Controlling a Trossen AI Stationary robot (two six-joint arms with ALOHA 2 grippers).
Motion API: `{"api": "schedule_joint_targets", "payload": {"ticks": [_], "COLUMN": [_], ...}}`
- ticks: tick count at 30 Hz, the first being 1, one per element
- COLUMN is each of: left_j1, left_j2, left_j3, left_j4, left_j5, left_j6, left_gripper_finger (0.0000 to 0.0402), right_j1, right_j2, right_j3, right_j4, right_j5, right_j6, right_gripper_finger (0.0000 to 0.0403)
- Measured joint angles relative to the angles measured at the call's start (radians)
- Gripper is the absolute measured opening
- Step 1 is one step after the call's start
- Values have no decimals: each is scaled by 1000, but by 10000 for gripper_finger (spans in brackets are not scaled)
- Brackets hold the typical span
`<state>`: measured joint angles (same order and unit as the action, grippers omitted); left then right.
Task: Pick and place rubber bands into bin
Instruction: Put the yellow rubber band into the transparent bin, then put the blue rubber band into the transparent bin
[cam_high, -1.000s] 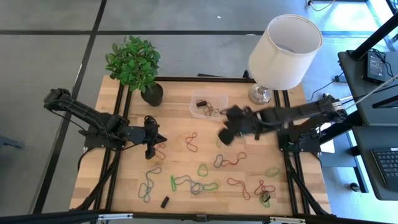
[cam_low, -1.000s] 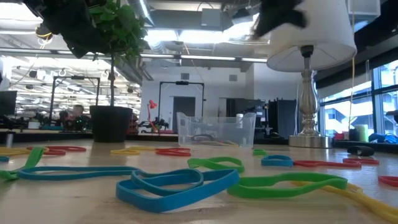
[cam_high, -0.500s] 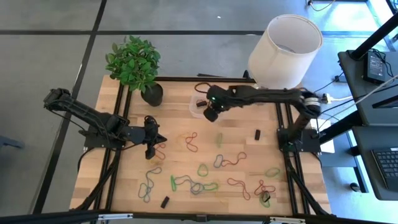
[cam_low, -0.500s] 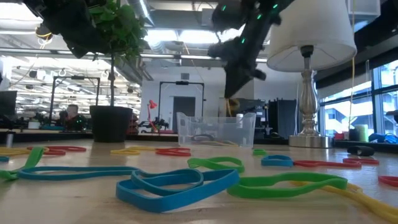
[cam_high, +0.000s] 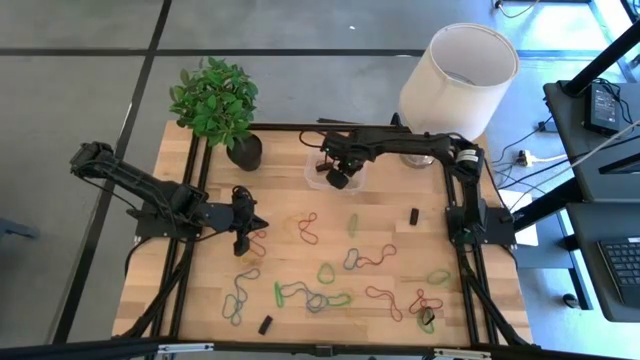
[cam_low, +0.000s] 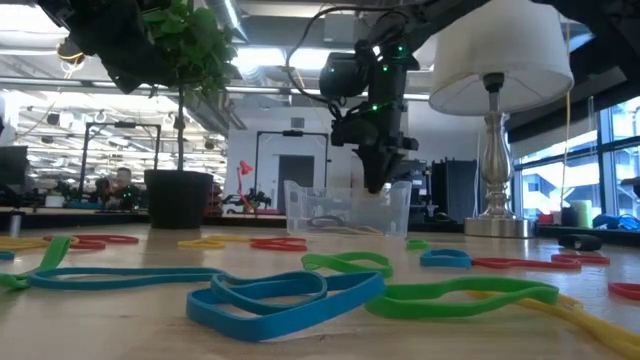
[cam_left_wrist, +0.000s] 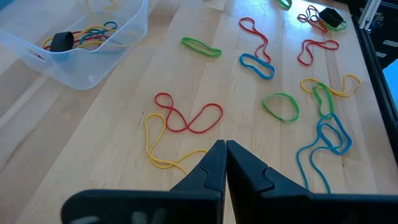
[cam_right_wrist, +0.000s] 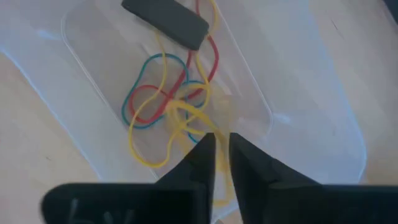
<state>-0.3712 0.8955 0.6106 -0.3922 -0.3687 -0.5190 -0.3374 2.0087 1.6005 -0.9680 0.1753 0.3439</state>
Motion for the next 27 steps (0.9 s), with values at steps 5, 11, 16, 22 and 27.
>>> {"api": "schedule_joint_targets", "payload": {"ticks": [5, 11, 16, 22, 27], "left_j1": [0, 0, 0, 0, 0], "left_j2": [0, 0, 0, 0, 0], "left_j3": [0, 0, 0, 0, 0], "left_j4": [0, 0, 0, 1, 2], "left_j5": [0, 0, 0, 0, 0], "left_j6": [0, 0, 0, -7, -18], "left_gripper_finger": [8, 8, 7, 8, 7], "right_j1": [0, 11, 84, 202, 365], "right_j2": [0, -26, -126, -361, -608], "right_j3": [0, -1, -29, -291, -556], "right_j4": [-7, -26, 12, 188, 417], "right_j5": [1, 2, 14, 3, -10], "right_j6": [30, 74, 114, 238, 367], "right_gripper_finger": [88, 89, 29, 5, 3]}}
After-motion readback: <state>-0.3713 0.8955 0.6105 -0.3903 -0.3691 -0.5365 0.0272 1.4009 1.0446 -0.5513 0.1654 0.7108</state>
